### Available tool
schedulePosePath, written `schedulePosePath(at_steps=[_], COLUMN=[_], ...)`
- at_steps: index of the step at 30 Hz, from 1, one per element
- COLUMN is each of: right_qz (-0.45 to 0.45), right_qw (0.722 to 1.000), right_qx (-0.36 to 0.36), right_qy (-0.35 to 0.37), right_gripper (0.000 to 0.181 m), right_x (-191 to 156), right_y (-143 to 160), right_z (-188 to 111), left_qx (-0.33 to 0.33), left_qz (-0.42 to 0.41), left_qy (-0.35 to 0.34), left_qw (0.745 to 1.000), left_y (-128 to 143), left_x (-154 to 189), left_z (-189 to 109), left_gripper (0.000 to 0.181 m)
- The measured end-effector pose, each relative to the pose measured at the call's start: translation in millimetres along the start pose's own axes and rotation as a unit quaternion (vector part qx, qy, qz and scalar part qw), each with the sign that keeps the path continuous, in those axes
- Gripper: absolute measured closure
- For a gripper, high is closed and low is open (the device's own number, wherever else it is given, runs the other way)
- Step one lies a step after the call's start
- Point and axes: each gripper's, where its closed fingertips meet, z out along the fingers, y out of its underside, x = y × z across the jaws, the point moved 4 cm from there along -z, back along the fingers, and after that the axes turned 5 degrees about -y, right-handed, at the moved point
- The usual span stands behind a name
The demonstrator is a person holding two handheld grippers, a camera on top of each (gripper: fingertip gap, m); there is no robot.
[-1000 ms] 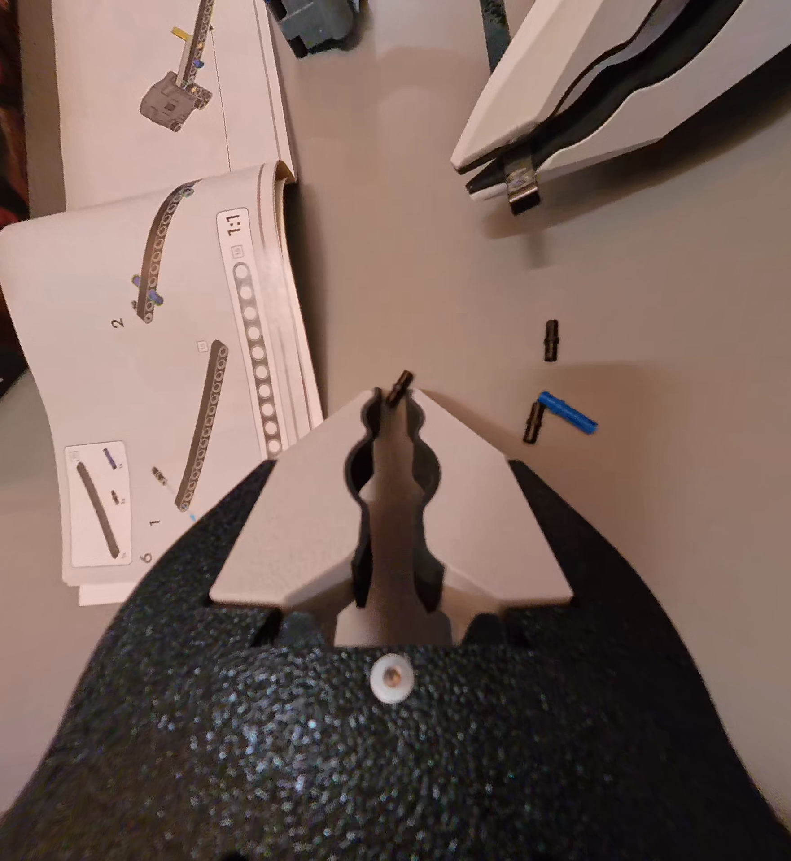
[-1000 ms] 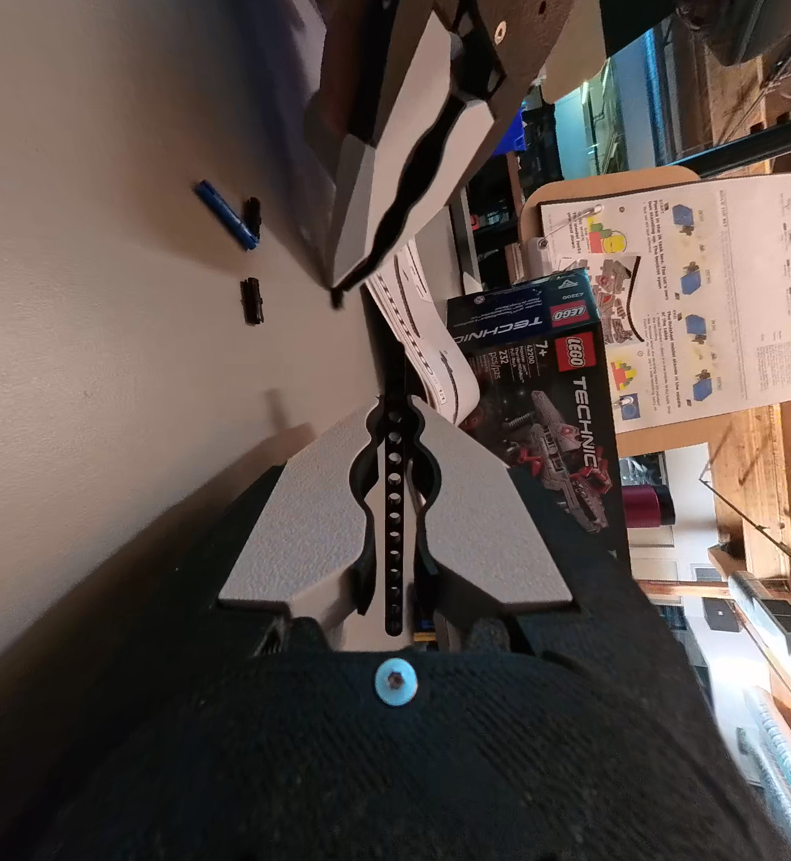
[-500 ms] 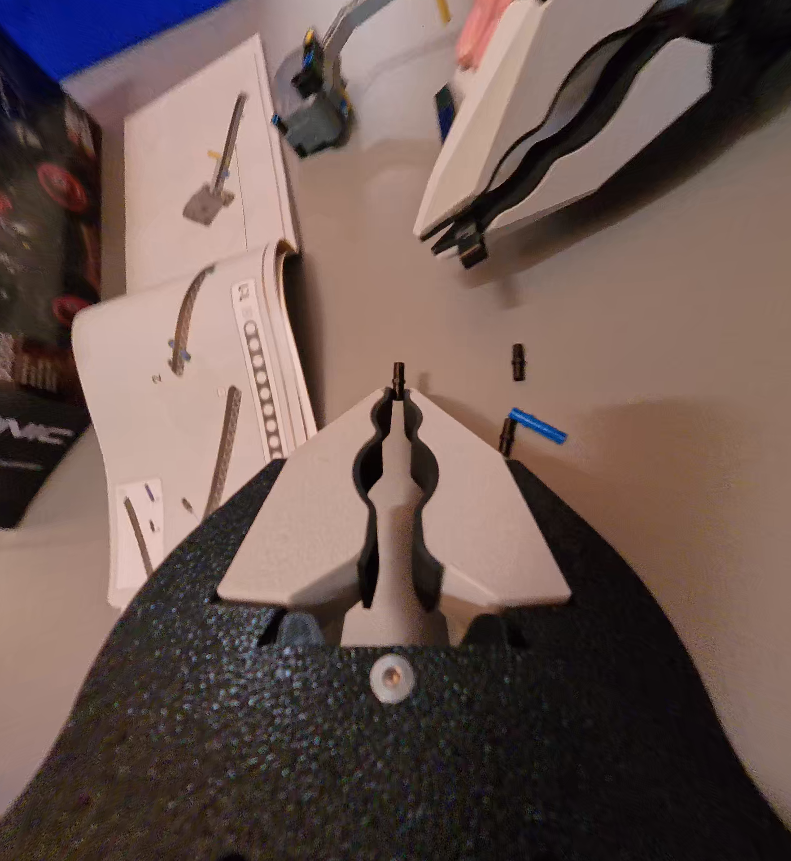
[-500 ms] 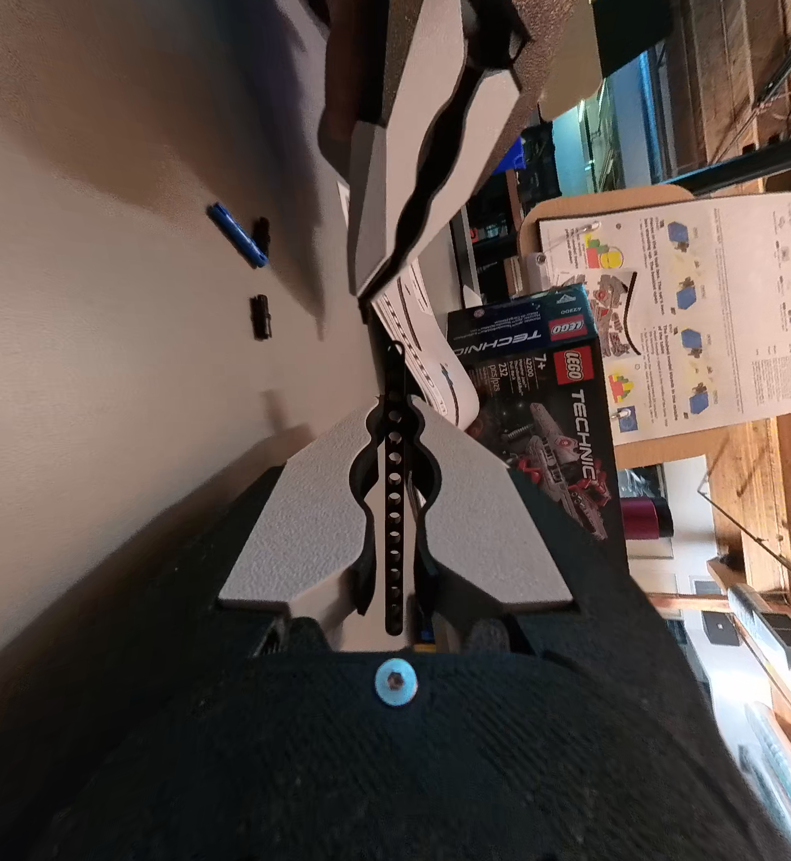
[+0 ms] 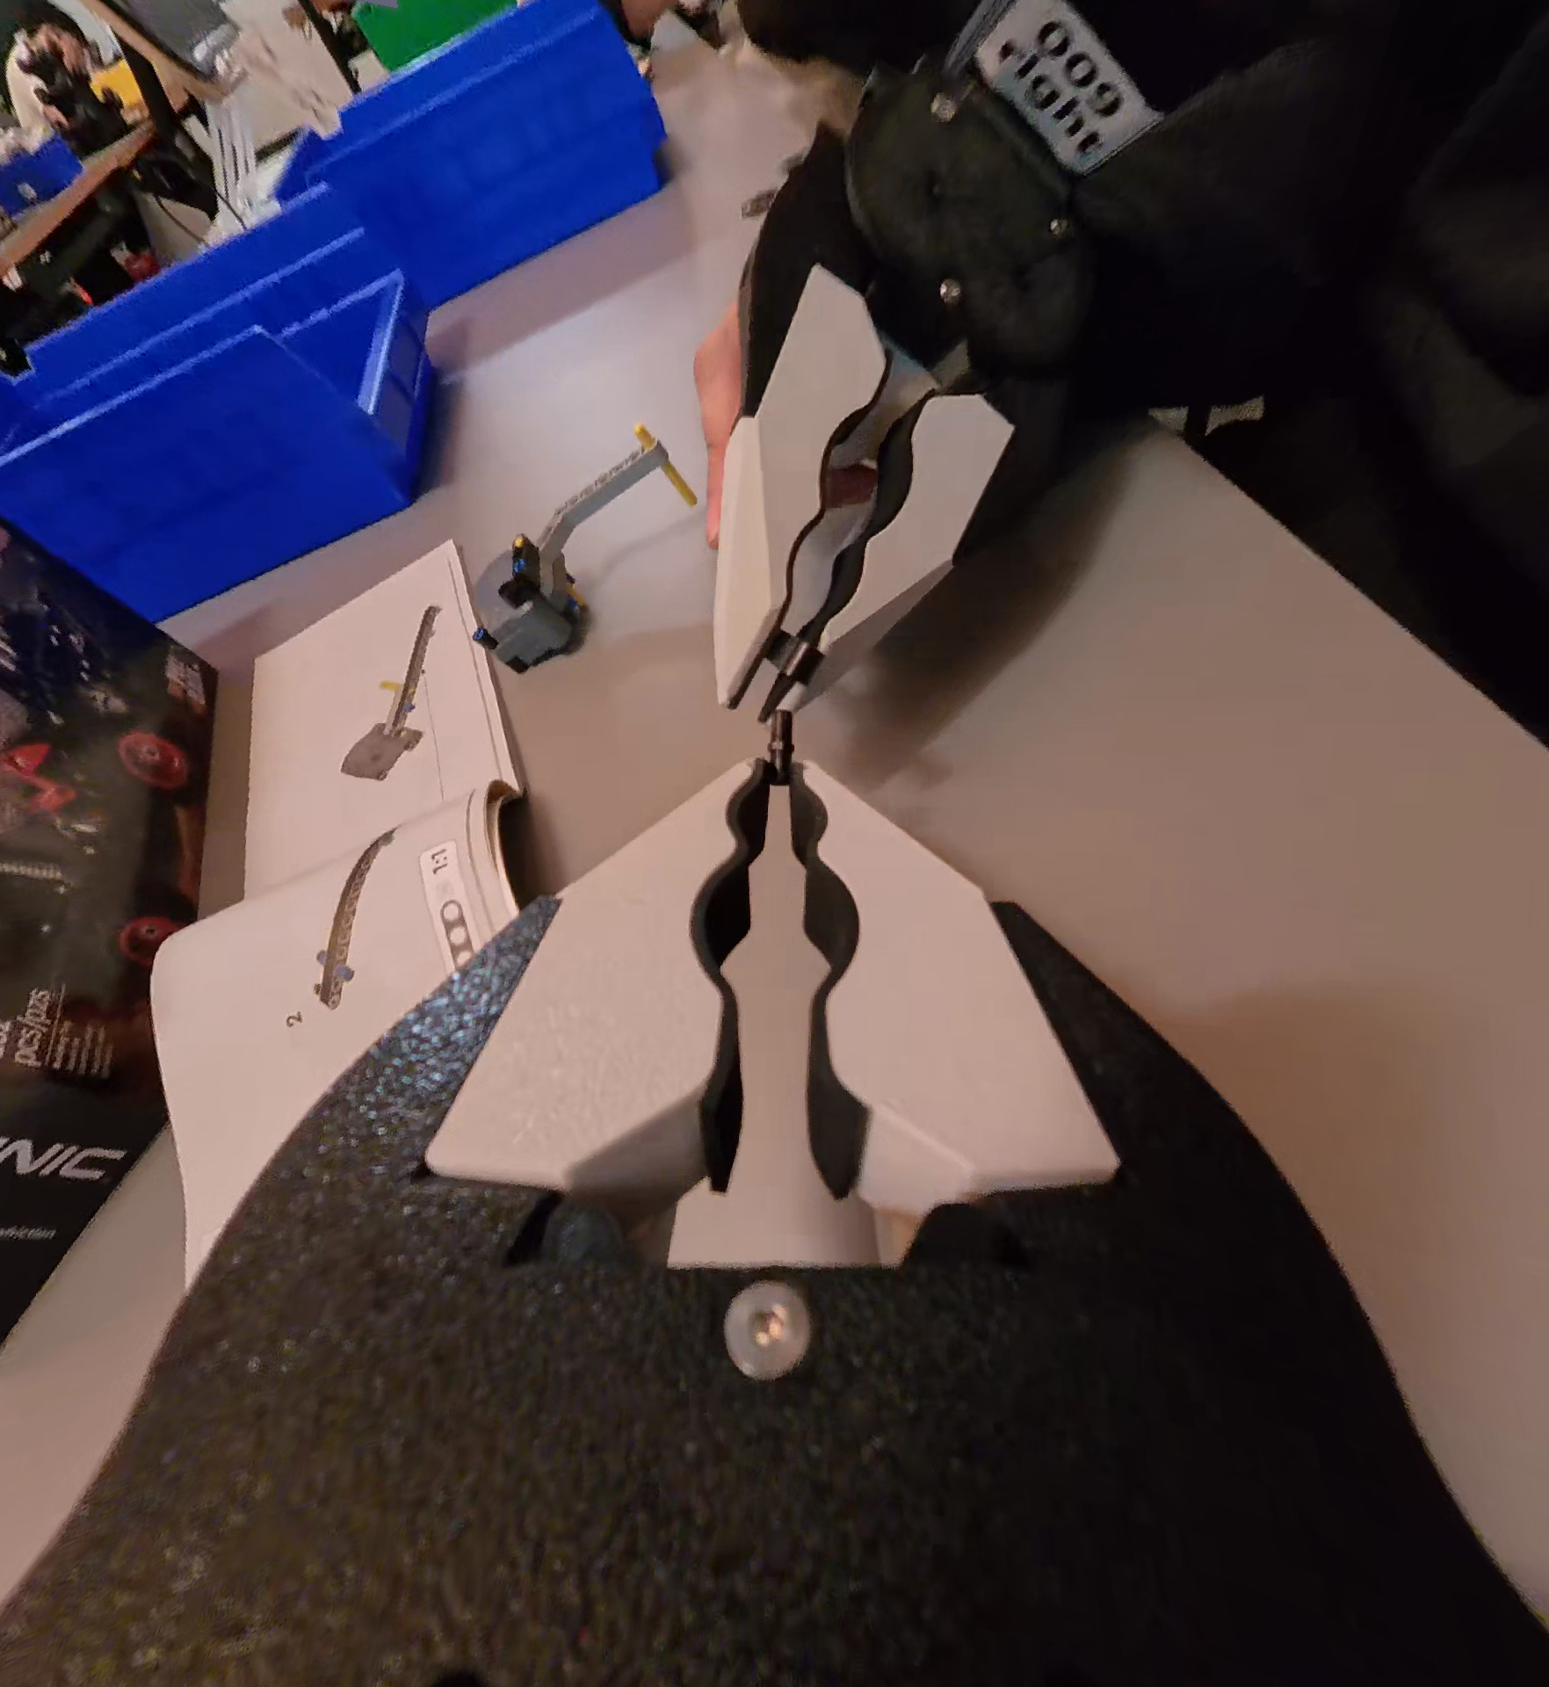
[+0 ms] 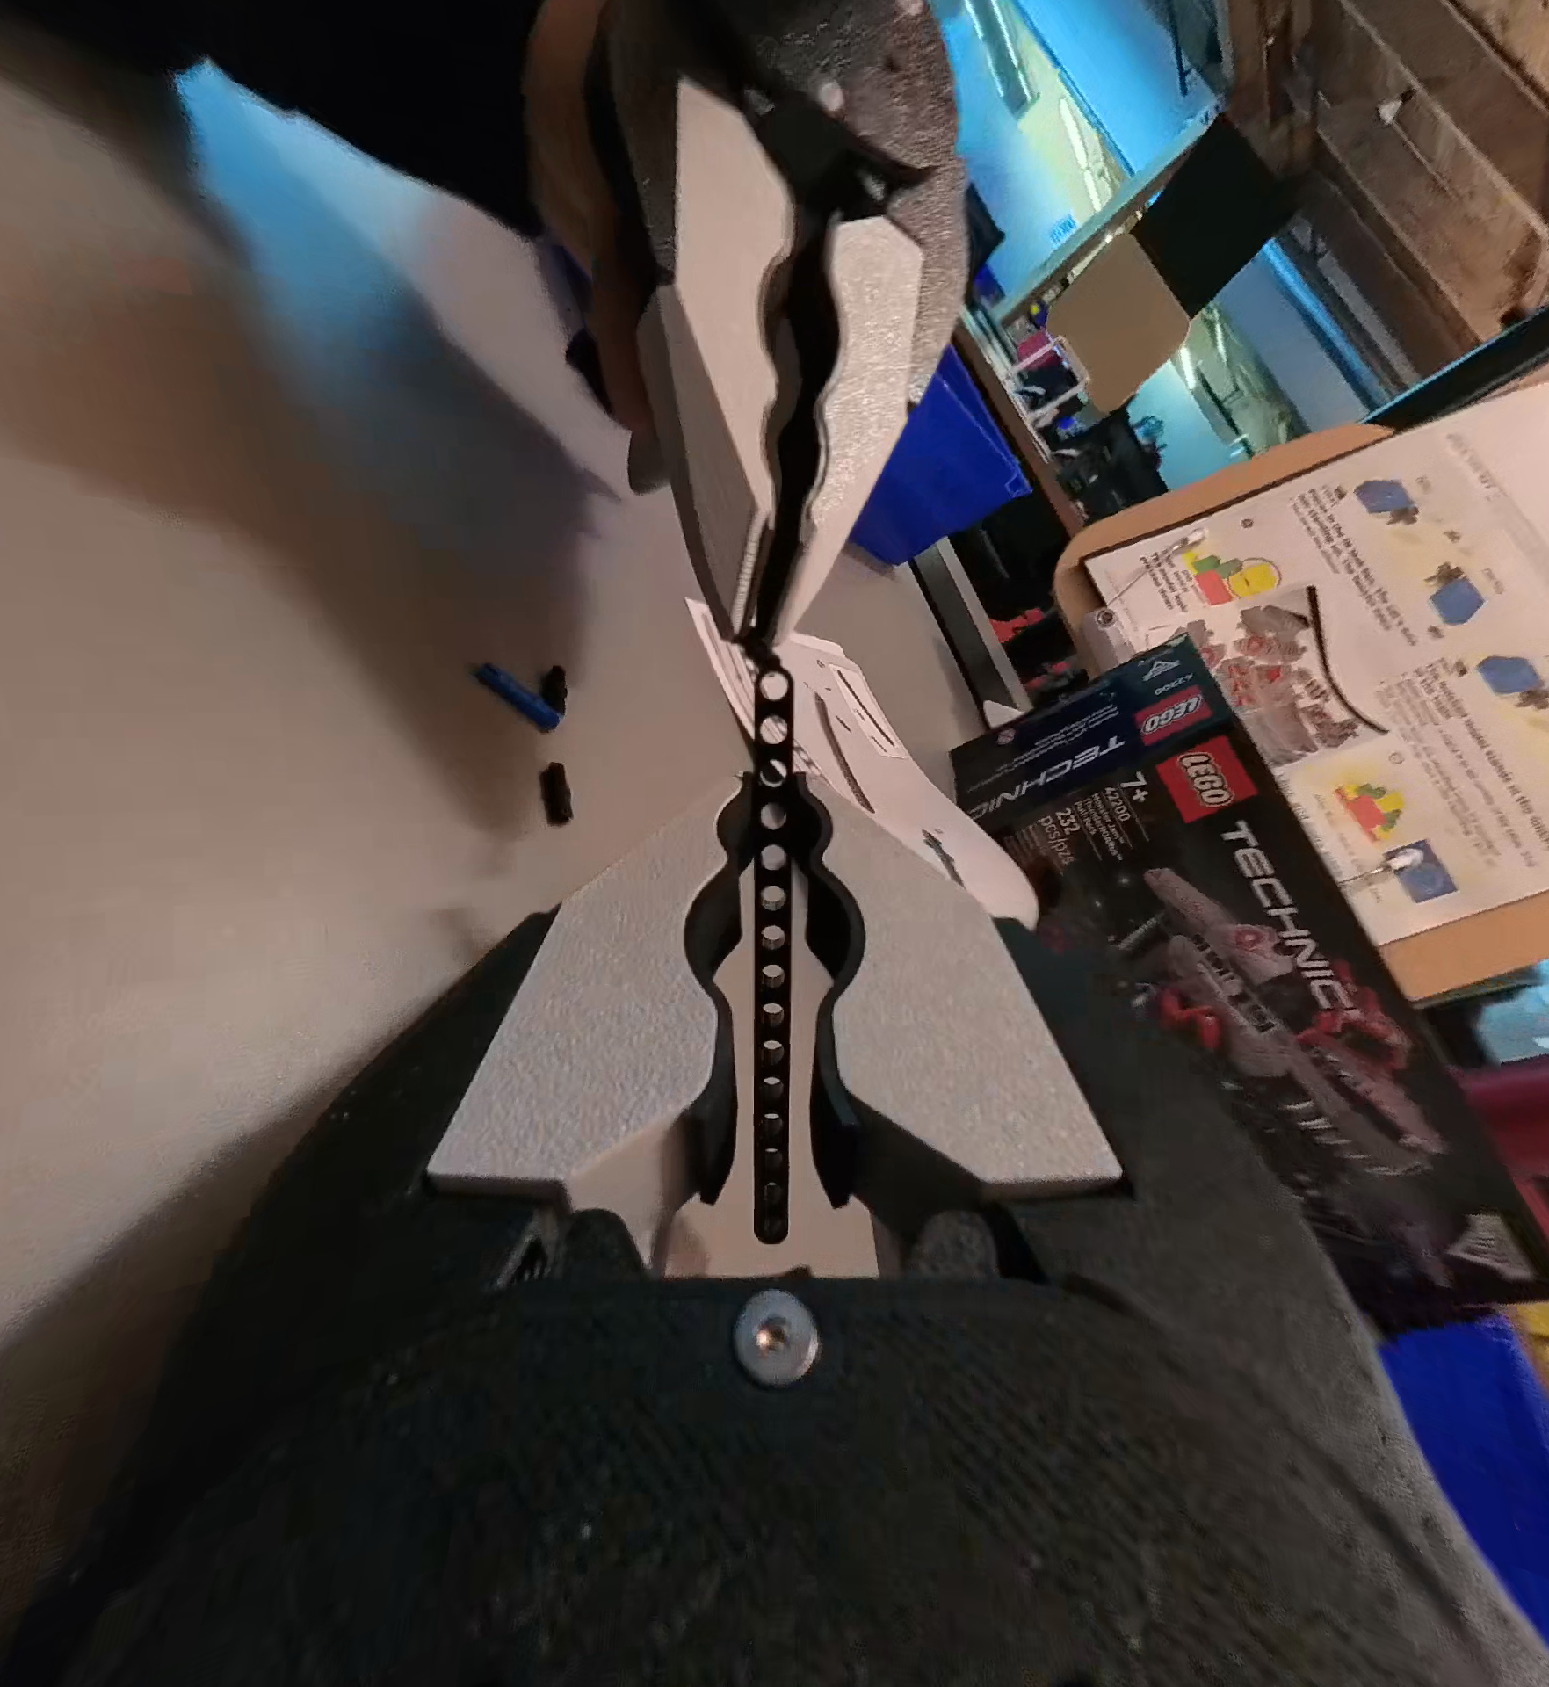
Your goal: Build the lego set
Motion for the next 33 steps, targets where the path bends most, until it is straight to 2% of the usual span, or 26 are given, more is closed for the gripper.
schedulePosePath(at_steps=[9, 25, 33], right_qz=[0.137, 0.179, 0.197], right_qw=[0.985, 0.975, 0.972], right_qx=[0.089, 0.075, 0.061], right_qy=[-0.054, -0.105, -0.112], right_gripper=[0.177, 0.176, 0.176], right_x=[7.4, 4.8, 5.7], right_y=[-6.6, -2.0, 1.0], right_z=[-7.1, -1.5, 0.4], left_qx=[0.025, 0.021, -0.006], left_qz=[0.014, 0.033, 0.056], left_qy=[-0.014, -0.026, -0.047], left_qw=[0.999, 0.999, 0.997], left_y=[-11.2, -14.2, -13.4], left_x=[-0.3, 0.2, -1.4], left_z=[-0.4, 2.8, 4.4], left_gripper=[0.18, 0.18, 0.18])
